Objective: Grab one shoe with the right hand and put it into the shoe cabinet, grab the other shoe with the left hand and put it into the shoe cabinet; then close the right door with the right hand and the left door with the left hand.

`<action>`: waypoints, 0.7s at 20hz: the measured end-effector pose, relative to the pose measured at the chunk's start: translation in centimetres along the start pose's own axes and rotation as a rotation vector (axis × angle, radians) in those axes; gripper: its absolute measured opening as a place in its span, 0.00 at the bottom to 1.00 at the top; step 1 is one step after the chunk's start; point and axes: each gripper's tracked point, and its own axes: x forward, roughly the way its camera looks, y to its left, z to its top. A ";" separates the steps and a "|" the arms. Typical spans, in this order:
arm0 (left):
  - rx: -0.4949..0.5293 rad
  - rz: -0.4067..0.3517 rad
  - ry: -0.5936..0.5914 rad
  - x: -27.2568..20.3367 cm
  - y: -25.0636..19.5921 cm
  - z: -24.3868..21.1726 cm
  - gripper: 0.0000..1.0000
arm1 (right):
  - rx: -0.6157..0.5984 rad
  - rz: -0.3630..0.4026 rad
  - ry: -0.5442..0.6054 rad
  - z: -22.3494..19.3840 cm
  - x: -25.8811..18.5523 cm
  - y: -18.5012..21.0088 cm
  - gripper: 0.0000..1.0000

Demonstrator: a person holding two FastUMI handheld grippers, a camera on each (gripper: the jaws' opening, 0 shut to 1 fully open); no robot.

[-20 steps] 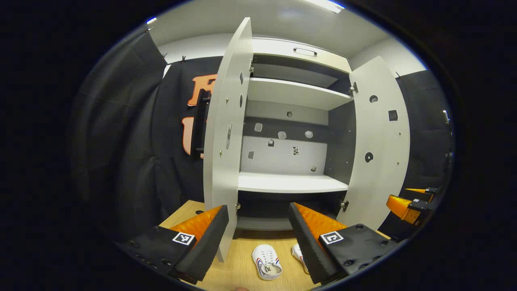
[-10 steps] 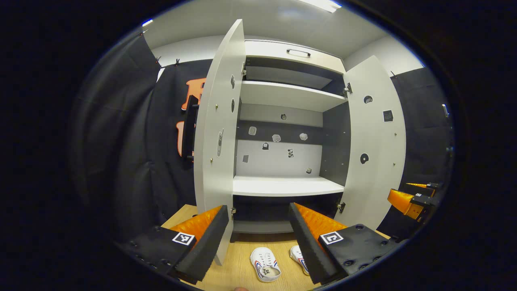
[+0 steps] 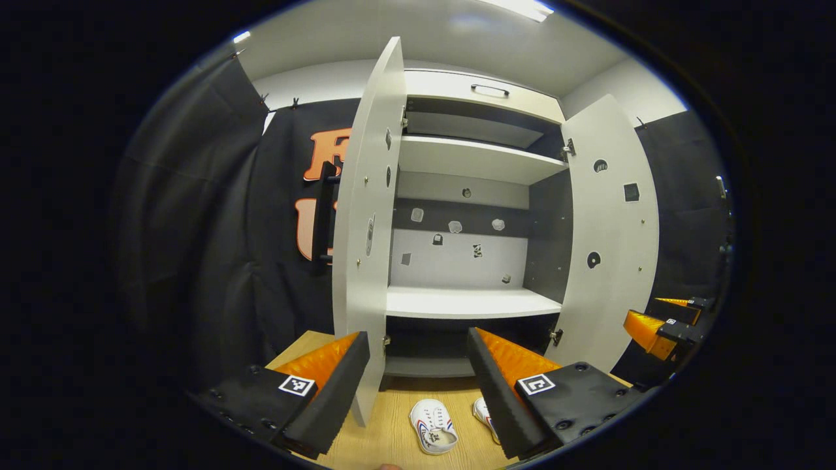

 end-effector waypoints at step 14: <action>0.001 0.061 0.050 -2.2 2.5 -1.5 0.97 | -0.006 0.088 0.282 -17.7 6.6 6.1 0.95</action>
